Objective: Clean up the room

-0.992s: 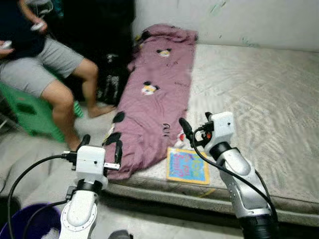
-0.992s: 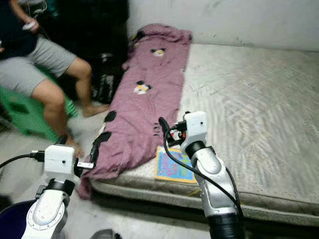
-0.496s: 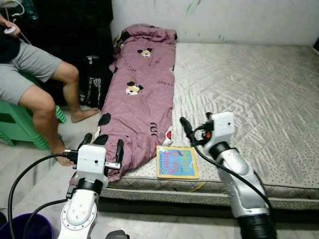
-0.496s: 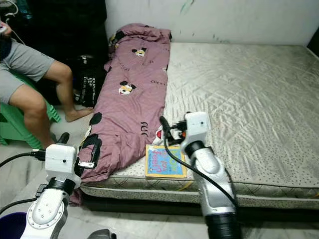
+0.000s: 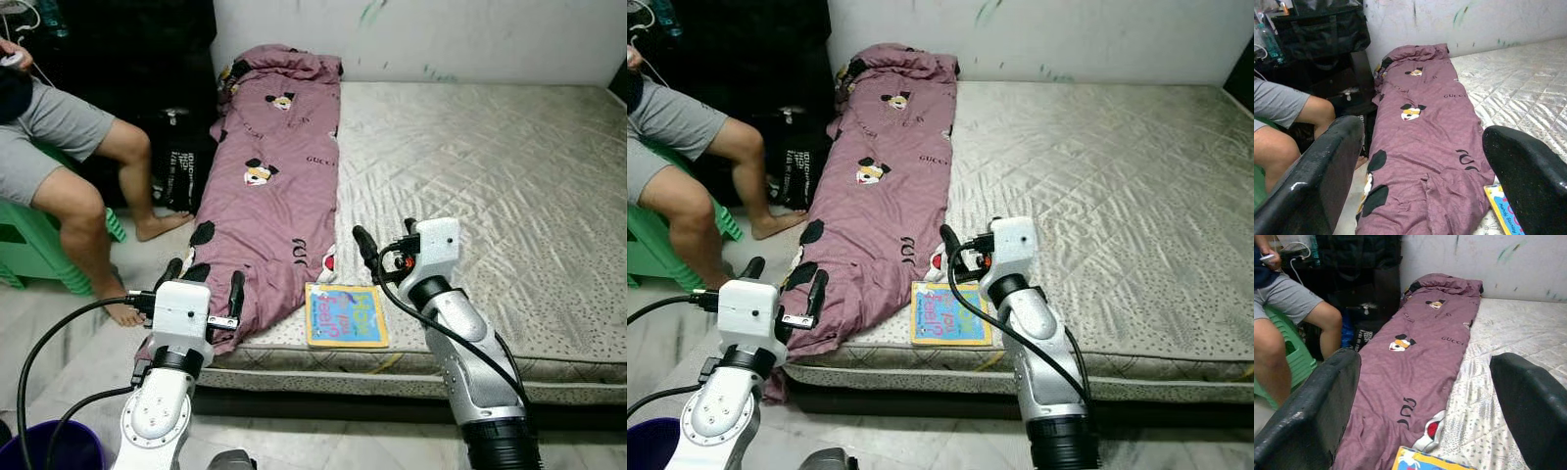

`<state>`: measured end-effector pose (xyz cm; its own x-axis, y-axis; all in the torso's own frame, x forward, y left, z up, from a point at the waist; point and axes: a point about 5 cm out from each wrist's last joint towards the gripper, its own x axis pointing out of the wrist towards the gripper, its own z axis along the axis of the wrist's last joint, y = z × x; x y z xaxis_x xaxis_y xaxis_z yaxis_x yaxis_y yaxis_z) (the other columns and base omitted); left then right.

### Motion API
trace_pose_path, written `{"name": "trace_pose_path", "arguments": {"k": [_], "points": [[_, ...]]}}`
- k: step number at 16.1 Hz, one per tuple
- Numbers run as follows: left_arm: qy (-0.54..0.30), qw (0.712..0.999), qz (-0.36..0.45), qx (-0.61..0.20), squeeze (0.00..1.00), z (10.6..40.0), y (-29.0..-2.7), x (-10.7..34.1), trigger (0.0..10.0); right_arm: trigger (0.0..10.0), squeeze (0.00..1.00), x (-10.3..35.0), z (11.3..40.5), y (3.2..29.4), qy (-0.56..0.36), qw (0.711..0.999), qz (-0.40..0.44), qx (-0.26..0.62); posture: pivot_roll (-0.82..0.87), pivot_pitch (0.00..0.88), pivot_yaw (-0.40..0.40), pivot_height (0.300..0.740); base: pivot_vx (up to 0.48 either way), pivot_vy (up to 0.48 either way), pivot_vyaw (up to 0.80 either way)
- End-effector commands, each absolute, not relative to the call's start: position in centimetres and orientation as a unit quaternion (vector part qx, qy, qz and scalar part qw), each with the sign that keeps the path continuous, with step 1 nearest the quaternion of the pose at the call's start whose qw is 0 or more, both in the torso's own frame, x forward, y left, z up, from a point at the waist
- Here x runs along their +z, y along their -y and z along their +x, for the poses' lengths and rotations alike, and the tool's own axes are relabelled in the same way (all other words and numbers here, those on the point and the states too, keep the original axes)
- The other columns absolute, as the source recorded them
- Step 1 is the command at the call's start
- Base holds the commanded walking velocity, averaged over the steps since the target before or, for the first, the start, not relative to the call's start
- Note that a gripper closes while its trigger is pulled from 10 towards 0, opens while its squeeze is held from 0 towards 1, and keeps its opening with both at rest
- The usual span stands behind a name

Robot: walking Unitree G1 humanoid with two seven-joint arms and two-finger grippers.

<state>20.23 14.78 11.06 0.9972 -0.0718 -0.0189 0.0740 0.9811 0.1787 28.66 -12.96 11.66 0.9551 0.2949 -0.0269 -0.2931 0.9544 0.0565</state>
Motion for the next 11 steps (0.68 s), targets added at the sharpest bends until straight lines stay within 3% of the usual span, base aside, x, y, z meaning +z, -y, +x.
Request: {"name": "trace_pose_path", "arguments": {"k": [1, 4, 11], "points": [[-0.011, 0.995, 0.089, -0.039, 0.0, 20.27, -14.84, 10.87, 10.0, 10.0, 0.0, 11.67, 28.88, 12.8, -0.019, 0.988, 0.025, 0.154, -0.03, 0.0, 0.008, 0.74, 0.0, 0.0, 0.0], [-0.002, 0.995, 0.082, -0.05, 0.0, 20.21, -14.58, 11.1, 10.0, 10.0, 0.0, 11.73, 28.9, 12.8, -0.019, 0.987, 0.023, 0.156, -0.03, 0.0, -0.002, 0.74, 0.0, 0.0, 0.0], [-0.001, 0.995, 0.079, -0.055, 0.0, 20.19, -14.49, 11.08, 10.0, 10.0, 0.0, 11.74, 28.92, 12.79, -0.019, 0.987, 0.022, 0.156, -0.03, 0.0, -0.003, 0.74, 0.29, 0.0, 0.0]]}}
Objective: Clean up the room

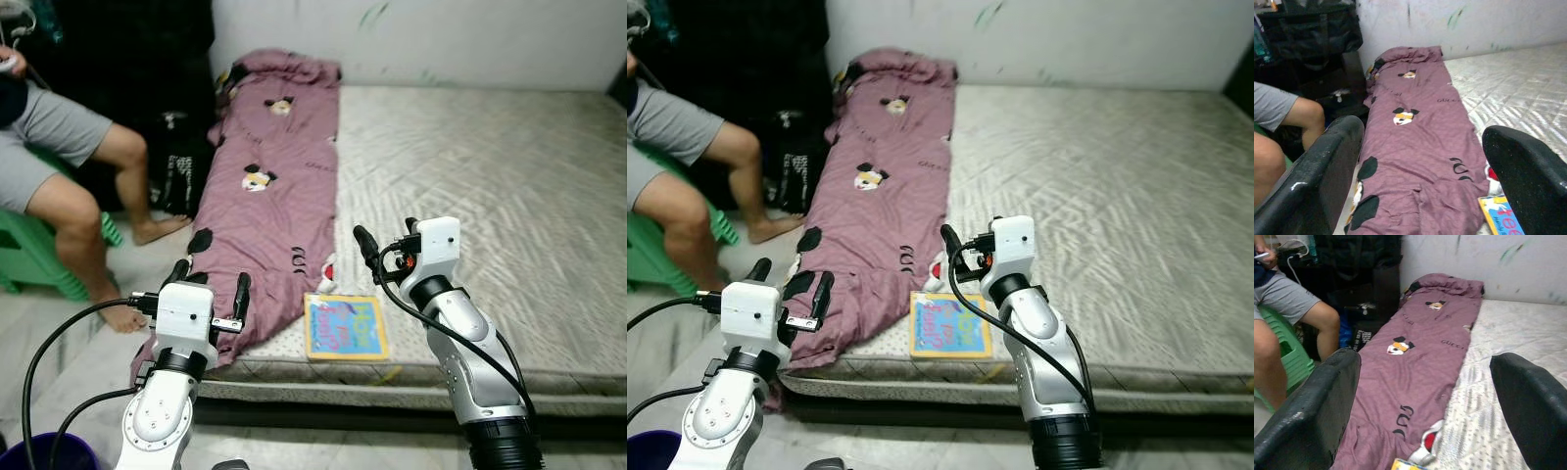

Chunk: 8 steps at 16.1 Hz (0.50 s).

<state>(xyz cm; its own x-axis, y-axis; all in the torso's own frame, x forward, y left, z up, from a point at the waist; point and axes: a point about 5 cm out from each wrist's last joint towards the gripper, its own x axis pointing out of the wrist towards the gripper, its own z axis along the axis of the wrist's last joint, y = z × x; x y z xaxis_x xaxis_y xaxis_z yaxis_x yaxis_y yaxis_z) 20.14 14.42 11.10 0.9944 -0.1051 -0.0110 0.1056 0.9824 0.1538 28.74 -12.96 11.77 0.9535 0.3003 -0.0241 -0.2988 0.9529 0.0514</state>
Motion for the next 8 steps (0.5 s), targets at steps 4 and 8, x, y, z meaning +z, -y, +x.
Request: {"name": "trace_pose_path", "arguments": {"k": [4, 8], "points": [[-0.005, 0.995, 0.082, -0.052, 0.0, 20.2, -14.62, 10.99, 10.0, 10.0, 0.0, 11.72, 28.96, 12.72, -0.019, 0.987, 0.024, 0.156, -0.03, 0.0, -0.001, 0.74, 0.222, 0.0, 0.0], [-0.012, 0.995, 0.092, -0.043, 0.0, 20.25, -14.81, 10.79, 10.0, 10.0, 0.0, 11.68, 28.97, 12.67, -0.02, 0.987, 0.026, 0.157, -0.03, 0.0, 0.0, 0.74, 0.0, 0.0, 0.0]]}}
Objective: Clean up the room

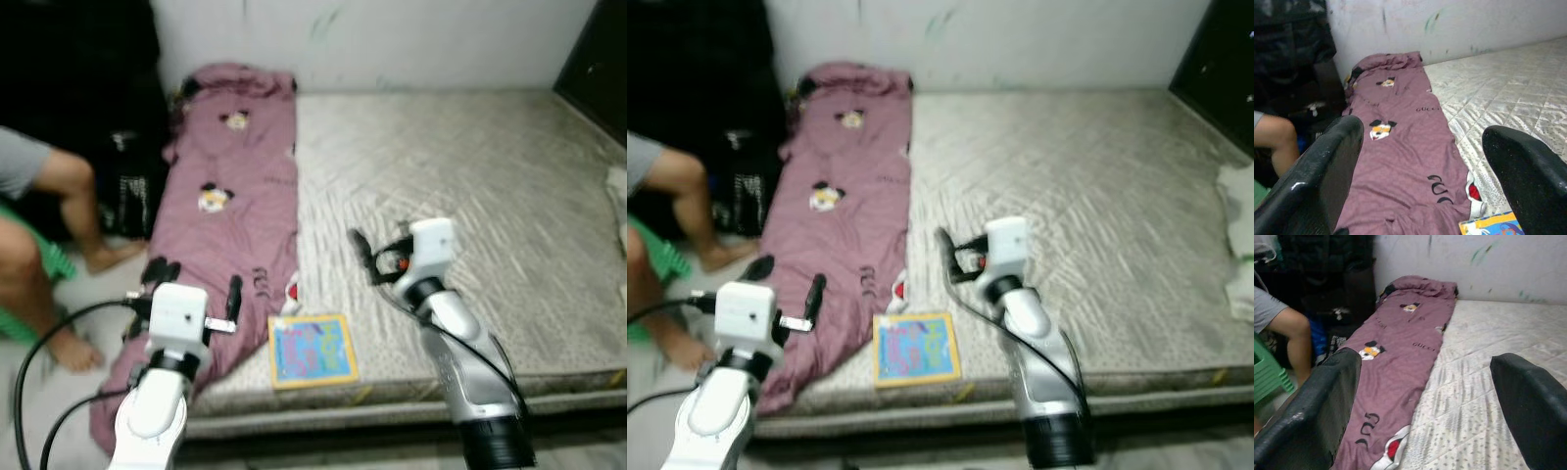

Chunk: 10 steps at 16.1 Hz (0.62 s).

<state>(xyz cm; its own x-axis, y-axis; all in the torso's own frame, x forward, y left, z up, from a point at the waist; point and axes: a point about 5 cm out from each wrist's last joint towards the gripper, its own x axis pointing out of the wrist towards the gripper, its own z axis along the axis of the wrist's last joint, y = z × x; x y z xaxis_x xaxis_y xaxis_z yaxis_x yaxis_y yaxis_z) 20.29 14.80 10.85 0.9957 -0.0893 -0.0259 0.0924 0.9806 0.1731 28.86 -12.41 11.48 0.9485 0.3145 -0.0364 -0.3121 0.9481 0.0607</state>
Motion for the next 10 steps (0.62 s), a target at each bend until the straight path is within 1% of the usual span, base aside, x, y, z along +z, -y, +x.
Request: {"name": "trace_pose_path", "arguments": {"k": [1, 4, 5, 10], "points": [[-0.012, 0.995, 0.094, -0.044, 0.0, 20.26, -14.77, 10.78, 10.0, 10.0, 0.0, 11.67, 28.96, 12.68, -0.02, 0.987, 0.026, 0.157, -0.03, 0.0, 0.0, 0.74, 0.0, 0.0, 0.0], [-0.013, 0.994, 0.098, -0.046, 0.0, 20.26, -14.66, 10.71, 10.0, 10.0, 0.0, 11.62, 28.97, 12.71, -0.02, 0.987, 0.027, 0.156, -0.03, 0.0, 0.0, 0.74, 0.0, 0.0, 0.0], [-0.014, 0.994, 0.098, -0.047, 0.0, 20.26, -14.64, 10.69, 10.0, 10.0, 0.0, 11.59, 28.95, 12.72, -0.021, 0.987, 0.027, 0.157, -0.03, 0.0, 0.0, 0.74, 0.0, -0.277, 0.0], [-0.012, 0.994, 0.096, -0.048, 0.0, 20.34, -14.49, 10.72, 10.0, 10.0, 0.0, 11.55, 29.01, 12.79, -0.023, 0.987, 0.025, 0.158, -0.03, 0.0, -0.005, 0.74, 0.0, -0.455, 0.0]]}}
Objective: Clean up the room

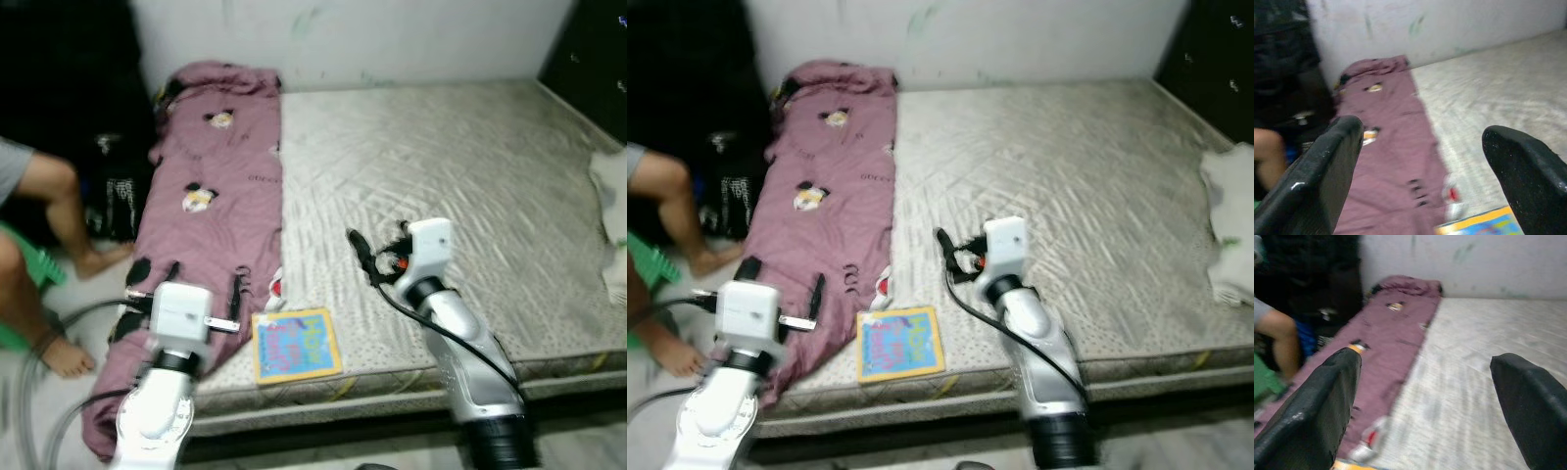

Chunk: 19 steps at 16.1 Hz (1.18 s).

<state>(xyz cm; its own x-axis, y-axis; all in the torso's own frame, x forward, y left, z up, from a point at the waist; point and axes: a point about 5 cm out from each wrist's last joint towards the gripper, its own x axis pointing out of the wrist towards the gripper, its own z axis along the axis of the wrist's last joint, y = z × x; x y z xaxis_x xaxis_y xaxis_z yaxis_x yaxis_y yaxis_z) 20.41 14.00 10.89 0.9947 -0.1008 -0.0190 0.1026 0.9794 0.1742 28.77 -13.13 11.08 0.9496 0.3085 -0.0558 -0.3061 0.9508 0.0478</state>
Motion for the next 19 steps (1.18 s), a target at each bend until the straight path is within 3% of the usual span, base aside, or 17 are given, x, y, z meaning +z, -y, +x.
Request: {"name": "trace_pose_path", "arguments": {"k": [1, 7, 13, 19], "points": [[-0.011, 0.994, 0.095, -0.047, 0.0, 20.34, -14.48, 10.74, 10.0, 10.0, 0.0, 11.52, 29.02, 12.78, -0.024, 0.987, 0.024, 0.158, -0.03, 0.0, -0.005, 0.74, 0.0, -0.48, 0.0], [-0.01, 0.994, 0.095, -0.048, 0.0, 20.48, -14.41, 10.76, 10.0, 10.0, 0.0, 11.5, 29.16, 12.63, -0.024, 0.986, 0.014, 0.166, -0.03, 0.0, -0.011, 0.74, 0.0, -0.356, 0.0], [-0.01, 0.994, 0.094, -0.049, 0.0, 20.54, -14.34, 10.7, 10.0, 10.0, 0.0, 11.33, 29.24, 12.66, -0.028, 0.986, 0.014, 0.165, -0.03, 0.0, -0.013, 0.74, 0.0, -0.344, 0.47], [-0.01, 0.994, 0.094, -0.049, 0.0, 20.56, -14.29, 10.69, 10.0, 10.0, 0.0, 11.26, 29.3, 12.72, -0.03, 0.986, 0.014, 0.164, -0.03, 0.0, -0.016, 0.74, 0.0, -0.344, 0.0]]}}
